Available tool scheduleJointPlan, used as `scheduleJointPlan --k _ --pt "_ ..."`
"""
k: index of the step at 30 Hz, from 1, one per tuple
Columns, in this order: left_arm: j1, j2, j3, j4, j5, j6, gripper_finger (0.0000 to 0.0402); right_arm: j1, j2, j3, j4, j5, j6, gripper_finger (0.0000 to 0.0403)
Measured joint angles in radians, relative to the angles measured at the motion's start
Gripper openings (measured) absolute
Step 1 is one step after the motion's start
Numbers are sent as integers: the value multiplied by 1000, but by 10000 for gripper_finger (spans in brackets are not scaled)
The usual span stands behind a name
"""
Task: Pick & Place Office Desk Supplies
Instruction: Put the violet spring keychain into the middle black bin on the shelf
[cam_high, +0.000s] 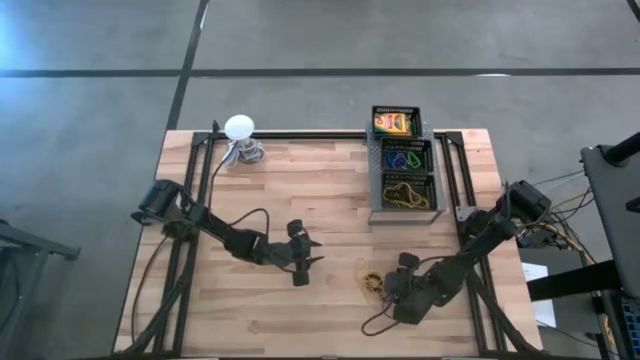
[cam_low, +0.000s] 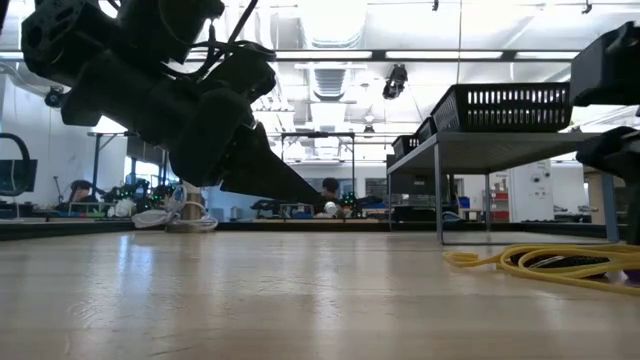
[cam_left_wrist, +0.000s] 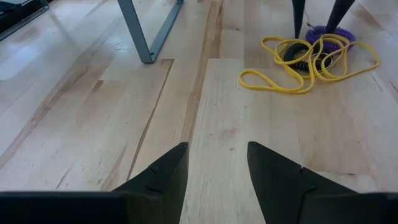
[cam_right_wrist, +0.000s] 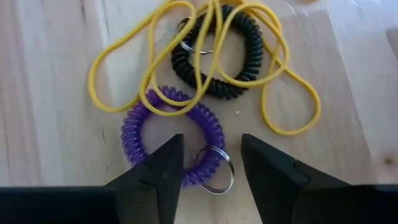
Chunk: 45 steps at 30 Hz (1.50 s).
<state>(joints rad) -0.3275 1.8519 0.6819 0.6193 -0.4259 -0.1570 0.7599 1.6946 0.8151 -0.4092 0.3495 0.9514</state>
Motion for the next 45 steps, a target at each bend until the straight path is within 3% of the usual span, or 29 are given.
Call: scheduleJointPlan --k 10,17,28,32,38,42,45 --pt "0 0 0 0 0 0 168 2 -11 11 -10 -11 -100 22" --pt "0 0 0 0 0 0 168 2 -102 73 -112 8 -99 21" --pt "0 0 0 0 0 1 168 6 -250 285 -269 369 -328 21" --pt "0 0 0 0 0 0 168 -21 -289 335 -373 537 -324 21" --pt "0 0 0 0 0 0 168 -181 -385 383 -490 595 -350 21" --pt "0 0 0 0 0 0 168 -386 -467 392 -504 587 -476 21" --pt "0 0 0 0 0 0 168 -593 -524 391 -500 510 -582 21"
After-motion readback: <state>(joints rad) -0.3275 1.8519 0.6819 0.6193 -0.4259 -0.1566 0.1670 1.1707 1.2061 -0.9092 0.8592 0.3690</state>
